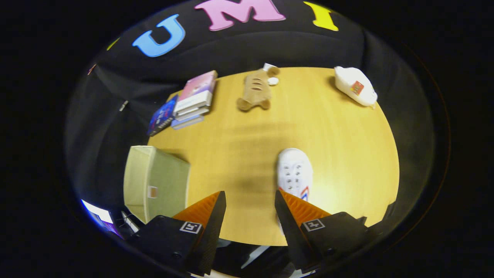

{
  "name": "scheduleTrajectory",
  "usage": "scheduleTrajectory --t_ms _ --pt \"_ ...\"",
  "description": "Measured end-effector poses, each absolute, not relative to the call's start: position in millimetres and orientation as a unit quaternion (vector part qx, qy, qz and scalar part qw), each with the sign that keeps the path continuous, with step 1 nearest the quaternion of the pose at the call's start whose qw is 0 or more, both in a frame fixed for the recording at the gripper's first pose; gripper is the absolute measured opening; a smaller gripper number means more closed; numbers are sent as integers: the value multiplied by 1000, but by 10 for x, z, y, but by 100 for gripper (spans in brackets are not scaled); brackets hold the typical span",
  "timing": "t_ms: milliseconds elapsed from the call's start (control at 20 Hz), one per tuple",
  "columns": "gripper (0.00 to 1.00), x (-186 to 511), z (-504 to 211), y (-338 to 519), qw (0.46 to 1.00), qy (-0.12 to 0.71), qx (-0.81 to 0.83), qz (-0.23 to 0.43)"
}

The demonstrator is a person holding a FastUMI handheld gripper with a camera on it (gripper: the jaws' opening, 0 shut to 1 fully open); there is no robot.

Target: Open the storage box then place both shoes into the box .Put the left shoe in first, then the right shoe, with the right side of both shoes facing outward in a uniform manner.

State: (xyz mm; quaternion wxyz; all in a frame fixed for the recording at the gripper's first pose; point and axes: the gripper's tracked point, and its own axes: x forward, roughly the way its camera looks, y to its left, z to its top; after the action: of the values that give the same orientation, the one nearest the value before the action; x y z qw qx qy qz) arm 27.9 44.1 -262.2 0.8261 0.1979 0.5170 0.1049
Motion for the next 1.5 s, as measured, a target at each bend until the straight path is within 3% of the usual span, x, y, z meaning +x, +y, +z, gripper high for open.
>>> scheduleTrajectory --t_ms 250,600,750,850,900,1200,1500 --pt "78 139 -3484 1 793 578 181 71" --pt "71 121 -4021 42 755 627 165 95" --pt "52 127 -4062 85 748 639 145 108" --pt "29 121 -4069 26 748 641 136 107" --pt "7 147 -4075 59 743 645 151 101" --pt "5 151 -3780 54 751 616 224 75" --pt "5 113 -2932 432 754 585 280 104"
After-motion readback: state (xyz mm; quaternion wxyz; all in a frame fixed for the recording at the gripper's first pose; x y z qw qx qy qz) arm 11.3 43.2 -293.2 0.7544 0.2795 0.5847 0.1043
